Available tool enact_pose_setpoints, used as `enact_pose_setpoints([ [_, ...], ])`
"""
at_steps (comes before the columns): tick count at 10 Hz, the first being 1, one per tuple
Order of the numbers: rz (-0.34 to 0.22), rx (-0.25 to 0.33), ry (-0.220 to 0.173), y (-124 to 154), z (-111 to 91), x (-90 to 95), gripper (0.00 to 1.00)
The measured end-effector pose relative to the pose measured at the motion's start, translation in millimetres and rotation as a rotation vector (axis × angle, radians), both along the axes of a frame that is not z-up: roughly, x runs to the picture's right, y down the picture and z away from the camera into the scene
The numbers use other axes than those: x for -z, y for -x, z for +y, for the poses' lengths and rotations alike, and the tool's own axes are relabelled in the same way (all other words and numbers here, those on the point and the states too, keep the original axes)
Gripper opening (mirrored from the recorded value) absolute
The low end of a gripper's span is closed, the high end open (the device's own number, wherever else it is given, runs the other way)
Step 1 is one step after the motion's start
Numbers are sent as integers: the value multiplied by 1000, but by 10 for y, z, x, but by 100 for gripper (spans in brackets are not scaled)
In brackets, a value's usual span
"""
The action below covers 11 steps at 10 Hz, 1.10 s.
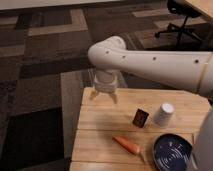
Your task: Place the ceramic cup over the eraser
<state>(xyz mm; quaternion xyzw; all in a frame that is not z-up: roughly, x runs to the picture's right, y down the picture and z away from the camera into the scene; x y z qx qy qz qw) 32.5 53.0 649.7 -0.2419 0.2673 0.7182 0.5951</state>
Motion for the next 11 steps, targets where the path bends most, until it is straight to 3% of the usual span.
enact_pose_setpoints([
  [6,12,-11,12,-51,21,-27,65],
  [9,94,-127,39,-517,10,-105,65],
  [10,135,-175,35,-802,-62,-159,65],
  [11,151,-182,28,-911,-98,-172,65],
])
